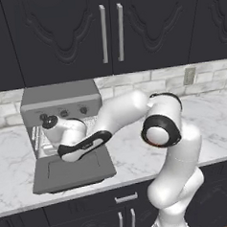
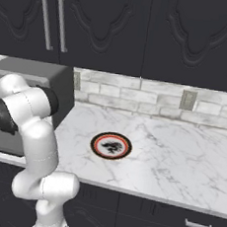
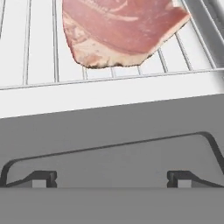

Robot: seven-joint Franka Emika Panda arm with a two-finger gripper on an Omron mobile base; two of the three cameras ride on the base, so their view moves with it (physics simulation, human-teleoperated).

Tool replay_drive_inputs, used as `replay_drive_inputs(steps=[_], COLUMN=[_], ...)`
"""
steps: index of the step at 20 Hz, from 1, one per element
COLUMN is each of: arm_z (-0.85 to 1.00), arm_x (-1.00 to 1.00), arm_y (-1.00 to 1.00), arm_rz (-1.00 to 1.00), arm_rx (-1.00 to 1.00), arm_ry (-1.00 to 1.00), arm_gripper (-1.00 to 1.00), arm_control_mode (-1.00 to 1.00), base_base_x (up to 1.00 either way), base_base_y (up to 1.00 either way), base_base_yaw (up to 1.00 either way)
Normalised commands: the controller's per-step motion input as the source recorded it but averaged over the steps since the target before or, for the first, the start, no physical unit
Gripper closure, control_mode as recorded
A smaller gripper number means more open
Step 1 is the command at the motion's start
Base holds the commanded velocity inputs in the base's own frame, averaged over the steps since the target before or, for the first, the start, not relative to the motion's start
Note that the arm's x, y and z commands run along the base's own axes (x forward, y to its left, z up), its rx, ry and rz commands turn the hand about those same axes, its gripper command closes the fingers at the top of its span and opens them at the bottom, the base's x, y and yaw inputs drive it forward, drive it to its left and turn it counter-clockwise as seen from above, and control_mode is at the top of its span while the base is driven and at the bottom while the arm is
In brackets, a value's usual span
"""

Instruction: Open the toaster oven door. Place the bread on the top rack in the toaster oven and place the steak on the bottom rack.

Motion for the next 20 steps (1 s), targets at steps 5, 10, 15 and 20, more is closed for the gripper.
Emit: replay_drive_inputs(steps=[5, 10, 15, 20], arm_z=[0.31, 0.37, 0.39, 0.25], arm_x=[-0.49, -0.40, -0.27, -0.26], arm_y=[0.00, -0.03, -0.05, -0.05], arm_rz=[0.07, 0.14, 0.08, 0.04], arm_rx=[-0.09, -0.19, -0.21, -0.23], arm_ry=[0.00, 0.00, 0.00, -0.11], arm_gripper=[-1.00, -1.00, -1.00, -1.00], arm_control_mode=[-1.00, -1.00, -1.00, -1.00], base_base_x=[0.00, 0.00, 0.00, 0.00], base_base_y=[0.00, 0.00, 0.00, 0.00], base_base_yaw=[0.00, 0.00, 0.00, 0.00])
